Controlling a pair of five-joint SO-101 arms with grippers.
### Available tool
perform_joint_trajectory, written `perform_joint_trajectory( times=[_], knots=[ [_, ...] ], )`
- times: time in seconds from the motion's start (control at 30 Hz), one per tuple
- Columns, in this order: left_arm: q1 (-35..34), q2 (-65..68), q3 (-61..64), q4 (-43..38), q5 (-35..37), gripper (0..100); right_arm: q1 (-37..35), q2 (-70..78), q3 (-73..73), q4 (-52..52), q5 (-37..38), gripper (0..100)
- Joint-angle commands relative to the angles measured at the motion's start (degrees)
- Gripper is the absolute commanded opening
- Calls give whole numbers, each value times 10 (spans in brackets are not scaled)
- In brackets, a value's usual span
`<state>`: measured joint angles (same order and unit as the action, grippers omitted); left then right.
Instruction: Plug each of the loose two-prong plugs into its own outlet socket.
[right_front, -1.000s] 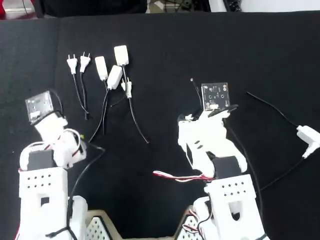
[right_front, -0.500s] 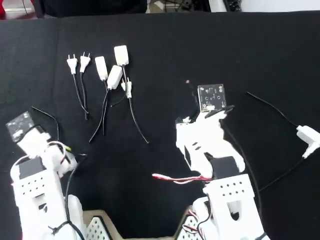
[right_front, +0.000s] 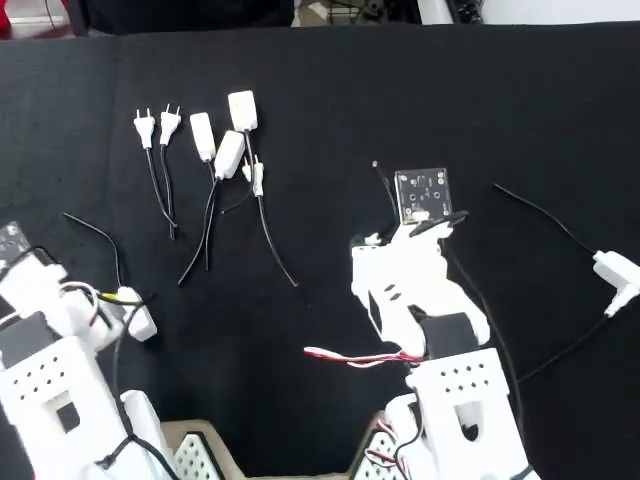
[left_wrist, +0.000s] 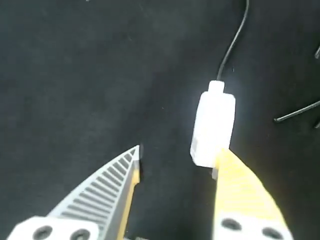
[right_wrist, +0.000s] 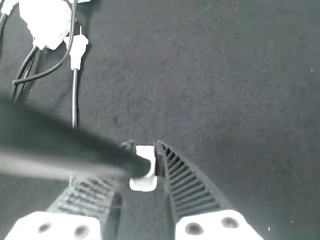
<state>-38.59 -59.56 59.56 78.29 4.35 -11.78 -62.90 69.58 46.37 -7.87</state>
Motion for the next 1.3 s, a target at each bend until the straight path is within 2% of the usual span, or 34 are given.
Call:
perform_joint_trajectory(
  times=[0.0,0.13,0.23,0.37,0.5,0.6,0.8,0.9,1.07,1.27],
  knots=[
    [-33,-2,-84,40,-47,239,-8,-7,-4,-10,-7,12],
    [-57,-2,-115,47,-71,238,-7,-6,-2,-9,-7,12],
    [-35,-2,-132,48,-69,235,-3,-7,3,-9,-7,12],
    [68,-1,-134,24,-68,205,39,-8,13,-9,-7,12],
    [206,32,-115,-32,-70,45,69,-9,21,-9,-7,12],
    [273,110,-105,-51,-57,48,81,-9,37,-9,-7,12],
    [225,337,-112,-152,-65,46,91,-9,58,-12,-7,12],
    [207,404,-110,-166,-66,46,91,-9,58,-12,-7,12],
    [161,366,-69,-161,-111,29,90,-9,58,-12,-7,12],
    [91,215,8,-158,-153,33,89,-9,58,-13,-7,12]
  ],
)
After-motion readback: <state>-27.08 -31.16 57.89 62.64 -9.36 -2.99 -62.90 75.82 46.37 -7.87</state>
